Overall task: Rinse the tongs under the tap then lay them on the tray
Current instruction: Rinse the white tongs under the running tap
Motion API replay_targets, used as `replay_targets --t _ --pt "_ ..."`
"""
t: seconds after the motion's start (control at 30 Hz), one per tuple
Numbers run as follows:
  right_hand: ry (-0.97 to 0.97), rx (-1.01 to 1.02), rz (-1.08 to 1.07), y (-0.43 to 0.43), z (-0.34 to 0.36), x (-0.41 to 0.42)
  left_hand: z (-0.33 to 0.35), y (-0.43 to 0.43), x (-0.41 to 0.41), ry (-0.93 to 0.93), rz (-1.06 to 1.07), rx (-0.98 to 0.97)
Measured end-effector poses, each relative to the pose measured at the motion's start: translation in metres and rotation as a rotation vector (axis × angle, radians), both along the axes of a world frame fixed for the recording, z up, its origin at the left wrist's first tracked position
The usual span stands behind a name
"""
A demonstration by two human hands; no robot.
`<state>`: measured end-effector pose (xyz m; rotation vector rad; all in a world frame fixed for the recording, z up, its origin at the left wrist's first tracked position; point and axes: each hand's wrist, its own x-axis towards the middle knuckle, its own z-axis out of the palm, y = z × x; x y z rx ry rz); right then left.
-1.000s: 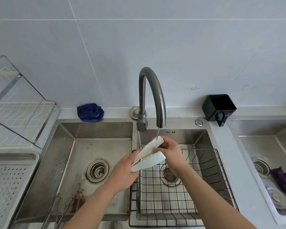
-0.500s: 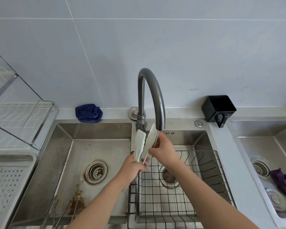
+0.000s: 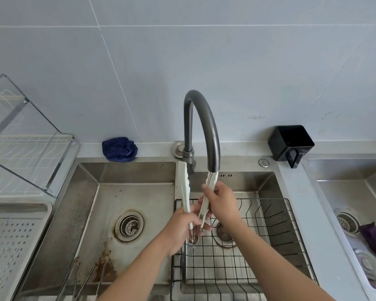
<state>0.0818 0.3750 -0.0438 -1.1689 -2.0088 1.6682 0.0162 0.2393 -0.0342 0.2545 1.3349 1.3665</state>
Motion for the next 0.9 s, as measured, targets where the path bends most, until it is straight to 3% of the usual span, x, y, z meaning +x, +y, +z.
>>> replay_targets --t 0.1,0.2,0.37,0.5,0.63,0.73,0.9 --pt "0.036 -0.088 -0.067 -0.006 -0.001 0.002 -0.003 0.001 0.005 0.021 0.052 -0.049" --pt "0.092 -0.245 0.002 -0.018 -0.005 0.005 -0.006 0.002 0.003 0.050 0.112 -0.080" --pt "0.057 -0.194 -0.045 -0.014 -0.003 -0.002 -0.007 -0.001 0.002 0.084 0.145 -0.092" --pt "0.119 -0.242 -0.094 -0.008 0.004 -0.009 -0.003 0.001 -0.002 0.009 0.180 -0.066" --pt "0.277 -0.360 -0.040 -0.009 0.007 -0.007 -0.006 -0.007 -0.008 -0.116 0.129 -0.170" --pt "0.481 -0.579 -0.084 -0.015 0.013 -0.011 -0.008 -0.011 -0.007 -0.217 0.111 -0.241" --pt "0.416 -0.783 -0.301 -0.010 0.019 -0.020 -0.010 -0.003 0.007 -0.023 0.161 -0.251"
